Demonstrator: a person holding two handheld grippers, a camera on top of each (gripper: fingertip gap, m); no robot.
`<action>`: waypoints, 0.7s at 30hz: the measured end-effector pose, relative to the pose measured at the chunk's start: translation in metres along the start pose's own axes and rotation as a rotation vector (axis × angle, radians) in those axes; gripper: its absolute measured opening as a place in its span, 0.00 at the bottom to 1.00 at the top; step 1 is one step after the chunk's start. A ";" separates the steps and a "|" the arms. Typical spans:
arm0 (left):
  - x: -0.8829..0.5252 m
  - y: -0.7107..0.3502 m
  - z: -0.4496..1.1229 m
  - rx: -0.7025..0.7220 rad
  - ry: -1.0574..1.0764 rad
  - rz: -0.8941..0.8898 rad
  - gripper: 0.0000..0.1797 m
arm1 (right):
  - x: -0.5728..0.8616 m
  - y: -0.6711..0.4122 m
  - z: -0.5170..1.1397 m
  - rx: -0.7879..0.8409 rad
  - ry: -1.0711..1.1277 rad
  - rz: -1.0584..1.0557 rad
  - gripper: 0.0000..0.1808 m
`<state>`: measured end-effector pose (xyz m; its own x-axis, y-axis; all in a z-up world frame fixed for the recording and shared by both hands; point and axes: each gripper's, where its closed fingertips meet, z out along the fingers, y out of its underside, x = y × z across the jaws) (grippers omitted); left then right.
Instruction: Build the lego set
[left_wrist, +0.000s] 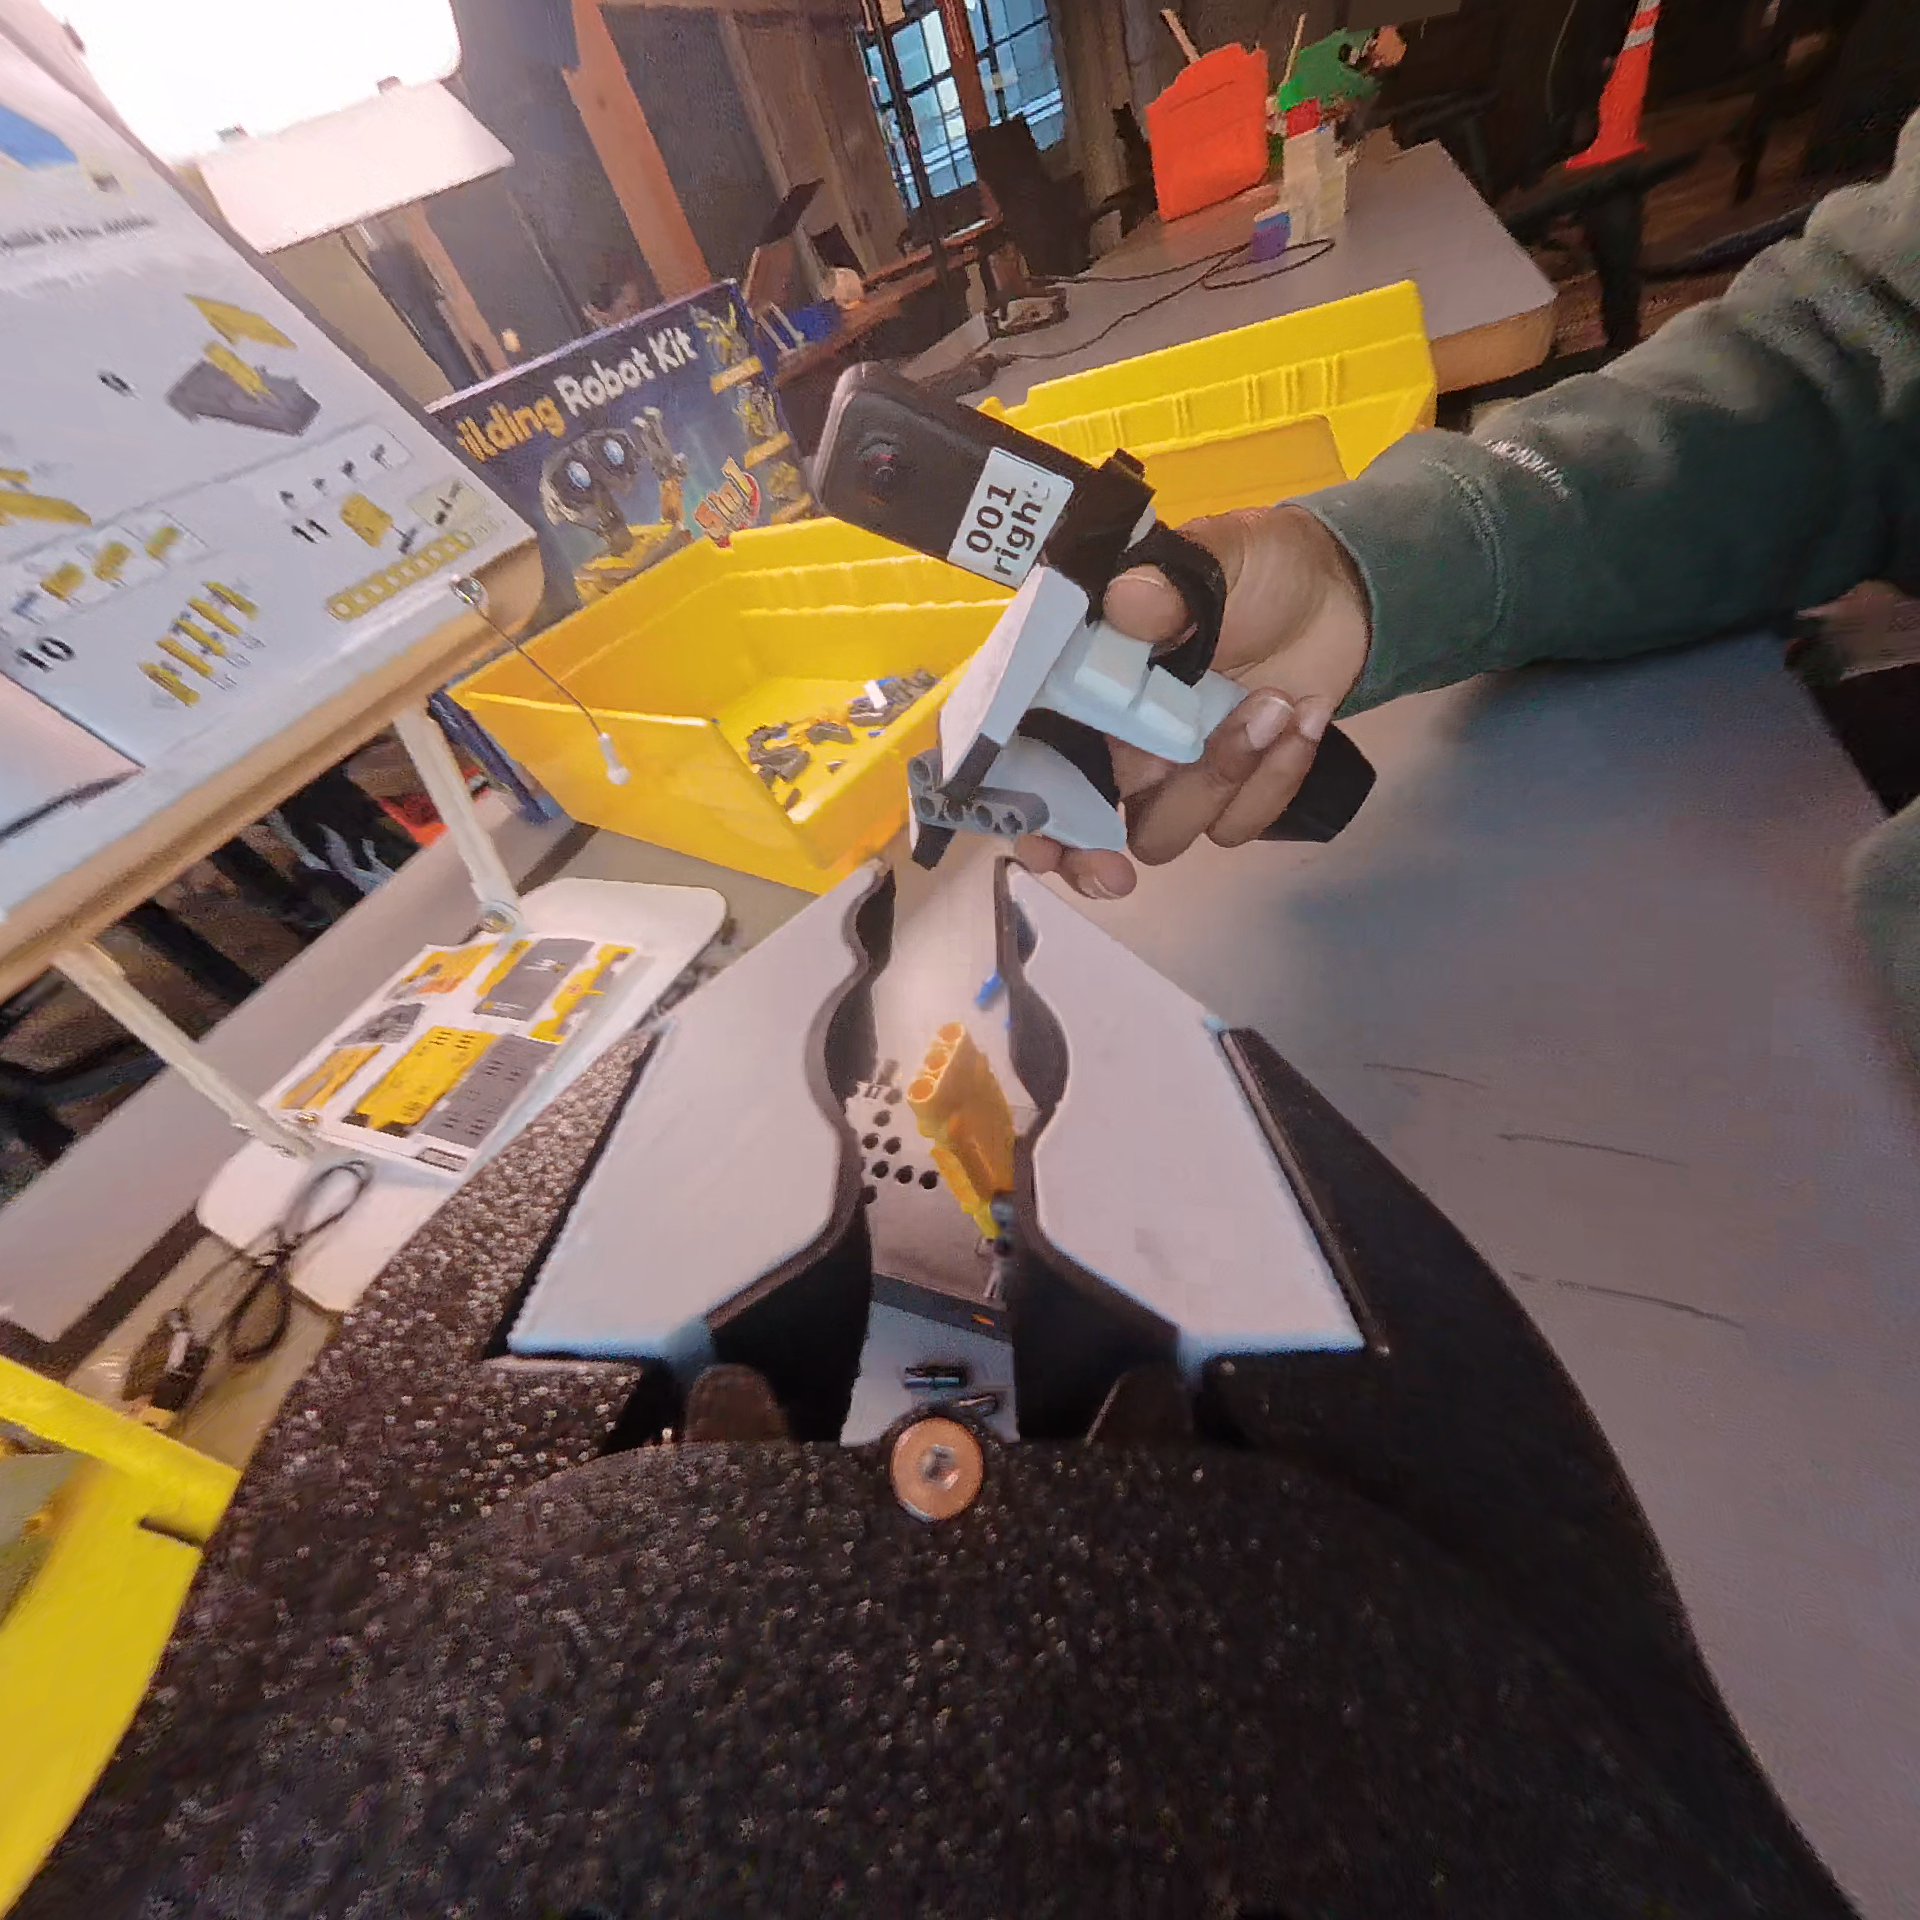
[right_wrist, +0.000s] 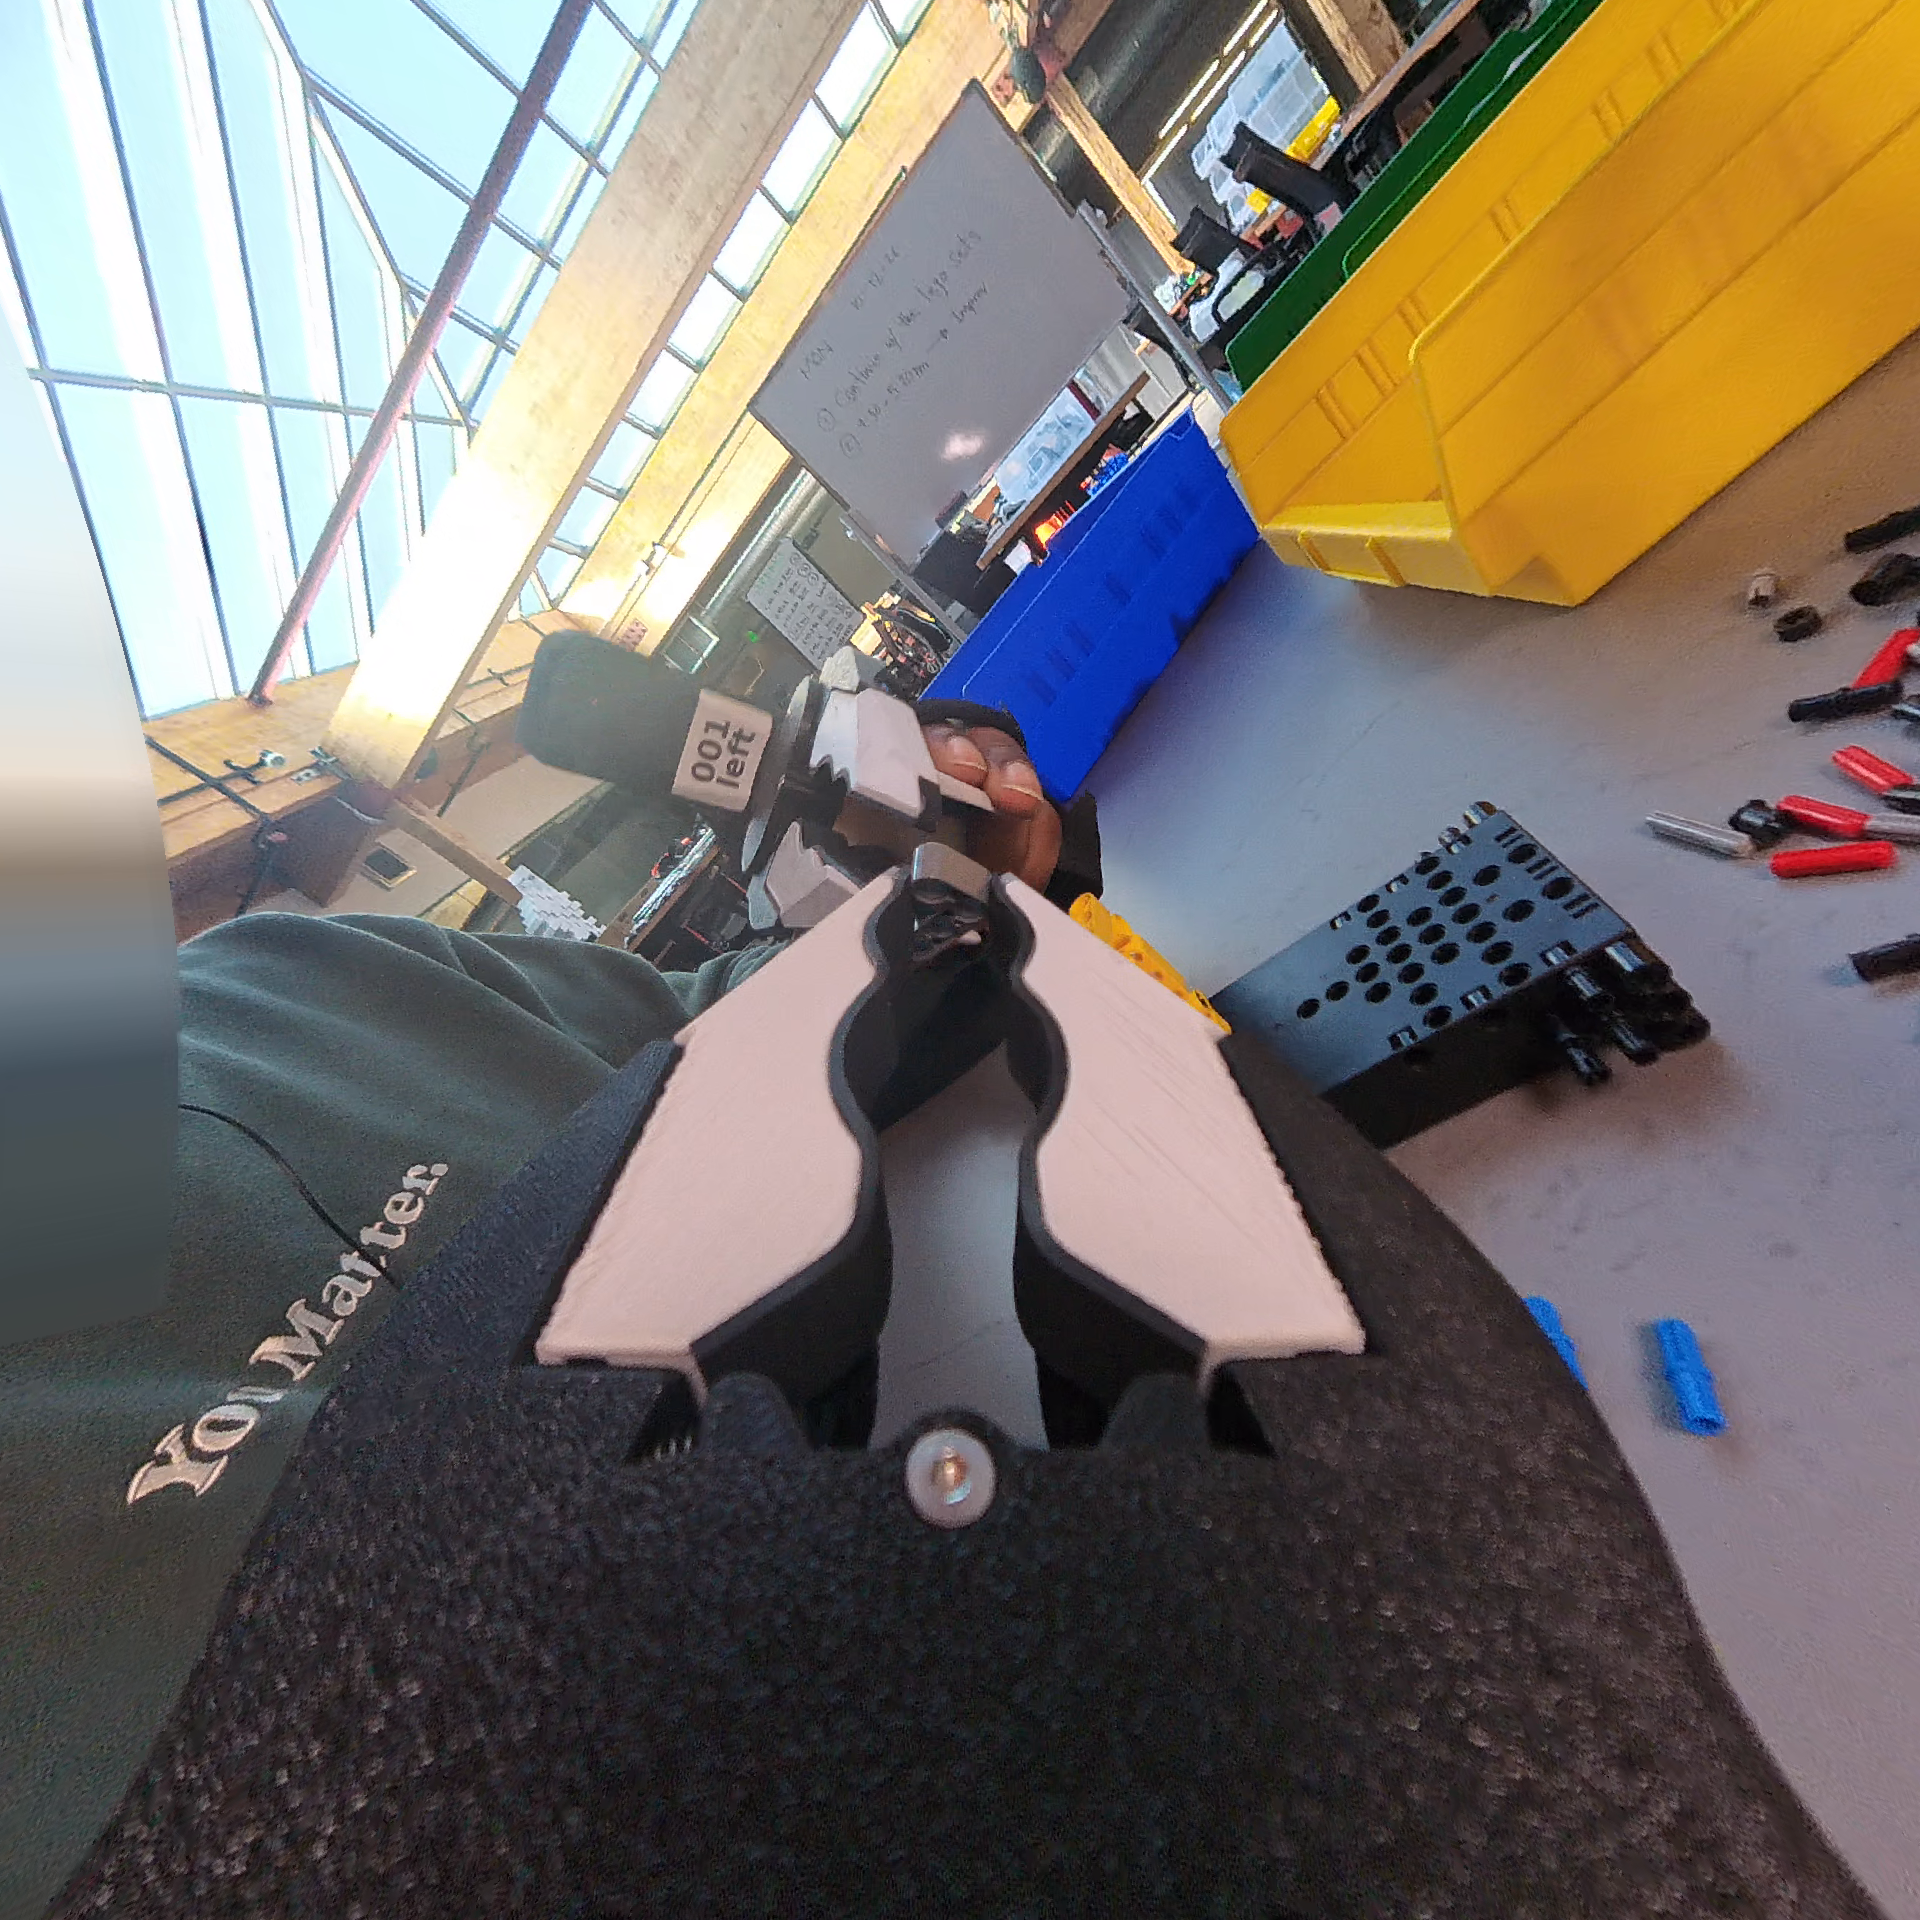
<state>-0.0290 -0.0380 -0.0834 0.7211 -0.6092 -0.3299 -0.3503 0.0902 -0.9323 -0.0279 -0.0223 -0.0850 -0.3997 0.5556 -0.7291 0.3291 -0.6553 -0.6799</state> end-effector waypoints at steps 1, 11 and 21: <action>0.001 0.001 -0.001 -0.001 0.033 -0.053 0.12 | 0.000 0.001 0.000 -0.008 -0.003 0.008 0.06; 0.036 0.001 0.006 -0.013 0.197 0.004 0.23 | -0.017 0.030 0.015 -0.141 -0.074 -0.014 0.06; 0.055 -0.006 0.002 0.003 0.297 0.020 0.19 | -0.032 0.047 0.016 -0.236 -0.182 0.020 0.07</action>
<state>0.0137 -0.0708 -0.0962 0.5075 -0.8109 -0.2913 -0.3608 0.1070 -0.9265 -0.0132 -0.0795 -0.0923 -0.5313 0.4287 -0.7307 0.5199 -0.5160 -0.6808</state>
